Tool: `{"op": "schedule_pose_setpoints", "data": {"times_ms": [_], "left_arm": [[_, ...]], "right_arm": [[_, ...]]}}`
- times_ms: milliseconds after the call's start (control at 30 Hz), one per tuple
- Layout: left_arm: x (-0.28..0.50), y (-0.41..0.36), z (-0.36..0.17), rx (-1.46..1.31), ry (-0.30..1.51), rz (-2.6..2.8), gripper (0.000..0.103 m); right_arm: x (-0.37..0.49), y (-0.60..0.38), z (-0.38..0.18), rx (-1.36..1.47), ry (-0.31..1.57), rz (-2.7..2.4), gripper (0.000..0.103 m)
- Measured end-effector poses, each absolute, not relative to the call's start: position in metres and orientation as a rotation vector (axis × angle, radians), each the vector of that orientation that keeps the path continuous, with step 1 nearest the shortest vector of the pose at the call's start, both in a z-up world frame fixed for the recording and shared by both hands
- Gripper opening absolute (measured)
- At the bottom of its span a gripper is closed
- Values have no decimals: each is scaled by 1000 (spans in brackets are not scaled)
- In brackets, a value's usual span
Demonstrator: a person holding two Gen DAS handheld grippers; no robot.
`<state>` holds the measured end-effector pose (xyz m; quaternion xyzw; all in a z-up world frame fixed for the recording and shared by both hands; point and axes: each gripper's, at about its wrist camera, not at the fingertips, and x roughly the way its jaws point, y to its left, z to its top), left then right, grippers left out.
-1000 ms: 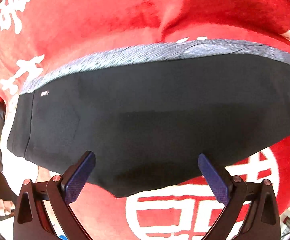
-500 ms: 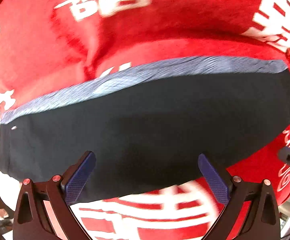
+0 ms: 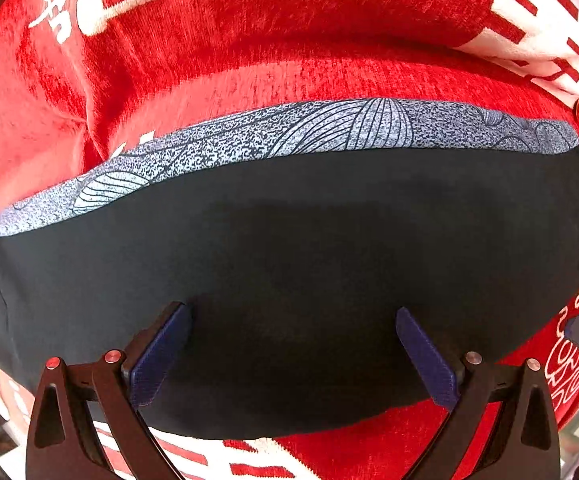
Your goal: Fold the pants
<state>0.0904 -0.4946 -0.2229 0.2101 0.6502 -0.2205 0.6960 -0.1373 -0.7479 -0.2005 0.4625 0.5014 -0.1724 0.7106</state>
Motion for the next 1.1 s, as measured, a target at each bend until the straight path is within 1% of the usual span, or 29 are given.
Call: {"op": "schedule_pose_setpoints", "data": {"times_ms": [500, 633, 900, 1100], "left_arm": [[88, -511, -220, 501, 1438, -480, 103], [95, -505, -228, 500, 1439, -482, 103], [93, -505, -227, 504, 1435, -480, 103], [93, -508, -228, 503, 1434, -470, 103]], "right_arm": [[-151, -760, -213, 1079, 1106, -392, 53], [-150, -762, -213, 1086, 1094, -385, 53], [-167, -776, -224, 1233, 958, -373, 53], [-176, -782, -226, 1271, 890, -357, 53]]}}
